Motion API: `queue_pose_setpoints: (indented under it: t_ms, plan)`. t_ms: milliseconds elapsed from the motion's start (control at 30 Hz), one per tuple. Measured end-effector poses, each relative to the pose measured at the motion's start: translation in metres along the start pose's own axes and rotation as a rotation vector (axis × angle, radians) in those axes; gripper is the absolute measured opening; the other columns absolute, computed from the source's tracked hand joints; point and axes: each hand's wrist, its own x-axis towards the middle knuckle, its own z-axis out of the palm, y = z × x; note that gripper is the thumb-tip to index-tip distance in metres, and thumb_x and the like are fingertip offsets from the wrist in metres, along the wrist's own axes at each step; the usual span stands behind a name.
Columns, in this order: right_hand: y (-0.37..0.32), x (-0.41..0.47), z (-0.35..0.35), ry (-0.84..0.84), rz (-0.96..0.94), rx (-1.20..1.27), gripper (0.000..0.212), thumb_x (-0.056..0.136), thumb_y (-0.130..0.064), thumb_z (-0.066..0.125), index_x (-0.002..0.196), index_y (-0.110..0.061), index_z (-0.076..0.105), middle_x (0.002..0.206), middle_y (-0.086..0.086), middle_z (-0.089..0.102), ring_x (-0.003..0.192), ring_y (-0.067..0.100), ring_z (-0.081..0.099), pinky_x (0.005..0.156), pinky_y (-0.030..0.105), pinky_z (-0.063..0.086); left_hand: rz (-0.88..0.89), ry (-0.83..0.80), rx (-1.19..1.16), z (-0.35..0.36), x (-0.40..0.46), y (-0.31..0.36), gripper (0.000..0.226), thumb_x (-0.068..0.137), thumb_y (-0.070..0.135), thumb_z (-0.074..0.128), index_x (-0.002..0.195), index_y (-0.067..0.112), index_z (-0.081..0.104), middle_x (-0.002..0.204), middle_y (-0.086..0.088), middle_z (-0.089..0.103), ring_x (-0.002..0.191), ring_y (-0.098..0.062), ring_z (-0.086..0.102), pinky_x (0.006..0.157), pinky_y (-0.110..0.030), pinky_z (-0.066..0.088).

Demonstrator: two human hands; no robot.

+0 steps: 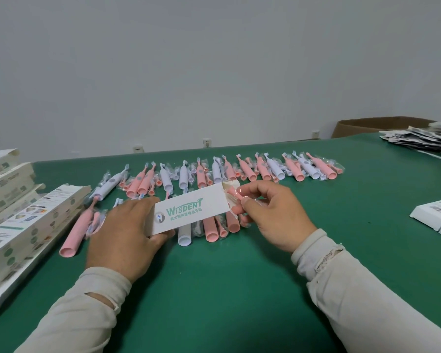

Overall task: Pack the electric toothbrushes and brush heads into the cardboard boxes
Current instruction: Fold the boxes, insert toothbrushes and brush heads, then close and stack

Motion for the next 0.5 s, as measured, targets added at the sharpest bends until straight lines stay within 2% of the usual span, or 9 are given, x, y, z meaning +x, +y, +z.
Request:
queue_pose_setpoints:
  t_ms: [67, 100, 167, 233, 300, 400, 433, 500]
  plan:
    - [0.000, 0.000, -0.001, 0.006, 0.007, -0.059, 0.019, 0.095, -0.005, 0.061, 0.097, -0.022, 0.069, 0.097, 0.006, 0.072, 0.071, 0.014, 0.073, 0.078, 0.051, 0.061, 0.014, -0.002, 0.022, 0.000, 0.000, 0.000, 0.061, 0.078, 0.055, 0.073, 0.132, 0.039, 0.051, 0.124, 0.009, 0.060, 0.114, -0.019, 0.051, 0.081, -0.041, 0.049]
    - [0.000, -0.001, -0.002, 0.017, -0.026, -0.134, 0.016, 0.095, -0.009, 0.062, 0.097, -0.023, 0.070, 0.096, 0.000, 0.071, 0.076, 0.010, 0.071, 0.079, 0.047, 0.060, 0.022, -0.006, 0.027, 0.000, 0.000, 0.000, 0.061, 0.078, 0.055, 0.073, 0.133, 0.040, 0.050, 0.125, 0.009, 0.059, 0.115, -0.019, 0.050, 0.082, -0.042, 0.050]
    - [-0.002, -0.002, -0.005, 0.023, -0.162, -0.395, 0.012, 0.095, -0.021, 0.064, 0.099, -0.028, 0.073, 0.090, -0.015, 0.068, 0.080, 0.000, 0.062, 0.077, 0.029, 0.052, 0.043, -0.015, 0.024, 0.000, 0.000, 0.000, 0.063, 0.079, 0.055, 0.072, 0.135, 0.039, 0.049, 0.129, 0.009, 0.058, 0.118, -0.019, 0.049, 0.085, -0.043, 0.050]
    - [-0.006, -0.005, -0.008, 0.007, -0.272, -0.617, 0.016, 0.095, -0.028, 0.062, 0.106, -0.033, 0.073, 0.089, -0.019, 0.064, 0.081, 0.000, 0.056, 0.075, 0.027, 0.048, 0.068, -0.034, 0.026, 0.000, 0.000, 0.001, 0.064, 0.079, 0.052, 0.073, 0.137, 0.038, 0.048, 0.132, 0.010, 0.057, 0.119, -0.019, 0.049, 0.088, -0.043, 0.050]
    - [-0.011, -0.006, -0.009, -0.010, -0.302, -0.704, 0.020, 0.096, -0.029, 0.060, 0.110, -0.035, 0.072, 0.091, -0.019, 0.063, 0.083, 0.003, 0.055, 0.076, 0.030, 0.049, 0.086, -0.055, 0.034, 0.001, 0.001, 0.002, 0.065, 0.080, 0.048, 0.074, 0.137, 0.037, 0.047, 0.132, 0.009, 0.056, 0.118, -0.019, 0.049, 0.090, -0.042, 0.049]
    - [-0.014, -0.006, -0.006, 0.016, -0.303, -0.660, 0.015, 0.094, -0.029, 0.064, 0.107, -0.035, 0.065, 0.096, -0.022, 0.059, 0.085, -0.002, 0.054, 0.077, 0.023, 0.045, 0.091, -0.063, 0.027, 0.000, 0.001, 0.002, 0.064, 0.080, 0.050, 0.073, 0.138, 0.036, 0.047, 0.131, 0.009, 0.057, 0.117, -0.019, 0.049, 0.090, -0.043, 0.050]
    - [-0.015, -0.005, -0.006, 0.060, -0.269, -0.569, 0.016, 0.092, -0.028, 0.068, 0.104, -0.035, 0.060, 0.096, -0.022, 0.058, 0.082, -0.005, 0.054, 0.074, 0.016, 0.043, 0.087, -0.062, 0.021, 0.000, 0.001, 0.002, 0.064, 0.080, 0.050, 0.073, 0.138, 0.036, 0.048, 0.132, 0.009, 0.057, 0.117, -0.019, 0.049, 0.091, -0.044, 0.050]
    - [-0.014, -0.004, -0.006, 0.118, -0.156, -0.303, 0.024, 0.087, -0.023, 0.075, 0.099, -0.033, 0.056, 0.090, -0.018, 0.058, 0.063, -0.008, 0.053, 0.060, 0.008, 0.041, 0.080, -0.059, 0.013, 0.000, 0.000, 0.001, 0.063, 0.080, 0.049, 0.073, 0.137, 0.037, 0.048, 0.132, 0.009, 0.056, 0.118, -0.020, 0.049, 0.091, -0.045, 0.050]
